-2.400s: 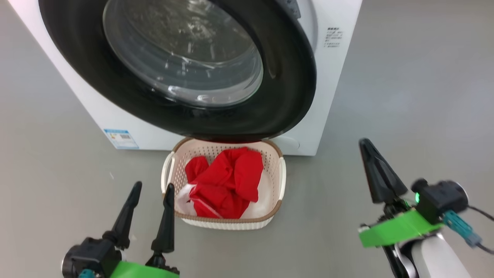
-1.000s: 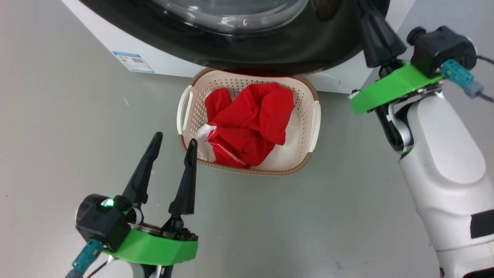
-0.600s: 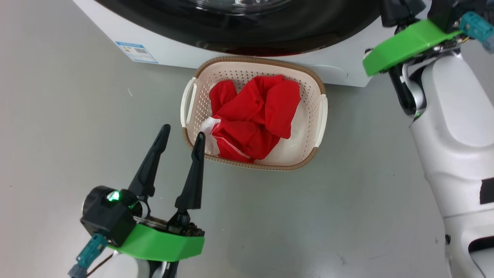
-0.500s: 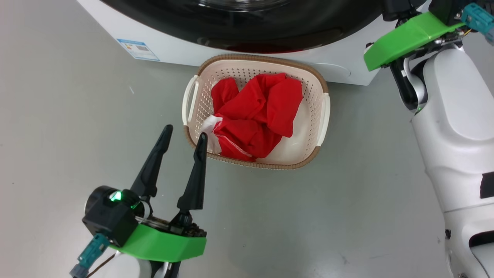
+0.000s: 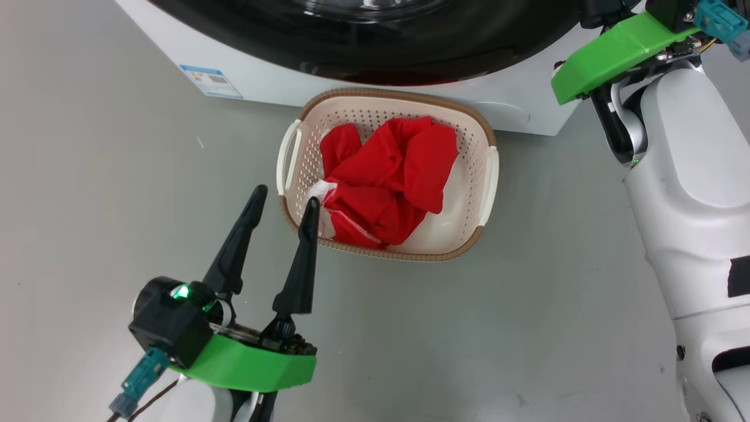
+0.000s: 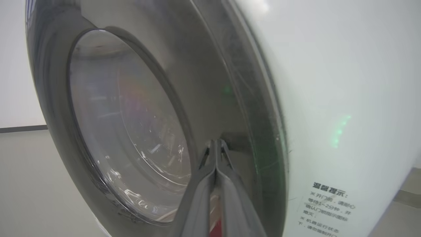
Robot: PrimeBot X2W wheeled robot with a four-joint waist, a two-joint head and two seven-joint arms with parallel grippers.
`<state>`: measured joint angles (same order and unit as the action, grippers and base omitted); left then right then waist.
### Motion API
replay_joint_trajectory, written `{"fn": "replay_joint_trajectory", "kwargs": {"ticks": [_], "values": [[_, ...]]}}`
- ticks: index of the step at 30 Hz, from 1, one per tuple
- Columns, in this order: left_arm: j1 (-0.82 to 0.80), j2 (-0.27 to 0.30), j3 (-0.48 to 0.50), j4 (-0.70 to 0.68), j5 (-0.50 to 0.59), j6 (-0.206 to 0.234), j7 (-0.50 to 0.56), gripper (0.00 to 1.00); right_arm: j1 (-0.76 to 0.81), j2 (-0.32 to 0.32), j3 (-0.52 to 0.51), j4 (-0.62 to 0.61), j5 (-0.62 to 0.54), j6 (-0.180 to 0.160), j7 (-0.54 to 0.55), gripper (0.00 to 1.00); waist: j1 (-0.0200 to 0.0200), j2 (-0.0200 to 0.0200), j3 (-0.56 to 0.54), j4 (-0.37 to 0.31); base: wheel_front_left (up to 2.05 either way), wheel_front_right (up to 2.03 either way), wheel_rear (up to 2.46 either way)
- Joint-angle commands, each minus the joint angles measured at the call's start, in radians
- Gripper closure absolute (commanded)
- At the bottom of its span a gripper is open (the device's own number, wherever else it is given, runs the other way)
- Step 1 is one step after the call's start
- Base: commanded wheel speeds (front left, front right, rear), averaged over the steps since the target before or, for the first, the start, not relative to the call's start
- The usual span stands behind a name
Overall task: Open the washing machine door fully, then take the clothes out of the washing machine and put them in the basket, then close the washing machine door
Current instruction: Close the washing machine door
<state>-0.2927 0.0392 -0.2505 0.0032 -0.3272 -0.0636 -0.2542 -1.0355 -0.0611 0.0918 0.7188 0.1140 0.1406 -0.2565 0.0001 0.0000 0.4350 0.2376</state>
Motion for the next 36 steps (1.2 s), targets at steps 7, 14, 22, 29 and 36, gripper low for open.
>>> {"fn": "replay_joint_trajectory", "kwargs": {"ticks": [7, 14, 22, 29, 36], "values": [[0.009, 0.011, 0.047, -0.008, -0.012, 0.003, -0.008, 0.00, 0.116, 0.010, 0.046, -0.085, 0.085, -0.010, -0.005, 0.46, -0.0001, 0.0000, -0.053, -0.053, 0.00, 0.00, 0.00], [0.023, 0.011, 0.059, 0.007, -0.016, 0.015, -0.008, 0.00, 0.240, 0.011, 0.061, -0.165, 0.134, -0.010, -0.005, 0.00, -0.0001, 0.0000, -0.093, -0.088, 0.00, 0.00, 0.00], [0.046, 0.011, 0.077, 0.029, -0.016, 0.024, -0.008, 0.00, 0.430, 0.011, 0.046, -0.304, 0.133, -0.010, -0.005, 0.00, -0.0001, 0.0000, -0.150, -0.141, 0.00, 0.00, 0.00], [0.075, 0.024, 0.096, 0.046, -0.006, 0.025, -0.008, 0.00, 0.566, 0.011, -0.014, -0.428, 0.111, -0.010, -0.005, 0.00, -0.0001, 0.0000, -0.201, -0.196, 0.00, 0.00, 0.00], [0.101, 0.024, 0.122, 0.063, -0.005, 0.041, -0.008, 0.00, 0.679, 0.011, -0.084, -0.515, 0.059, -0.010, -0.005, 0.00, -0.0001, 0.0000, -0.252, -0.226, 0.00, 0.00, 0.00]]}}
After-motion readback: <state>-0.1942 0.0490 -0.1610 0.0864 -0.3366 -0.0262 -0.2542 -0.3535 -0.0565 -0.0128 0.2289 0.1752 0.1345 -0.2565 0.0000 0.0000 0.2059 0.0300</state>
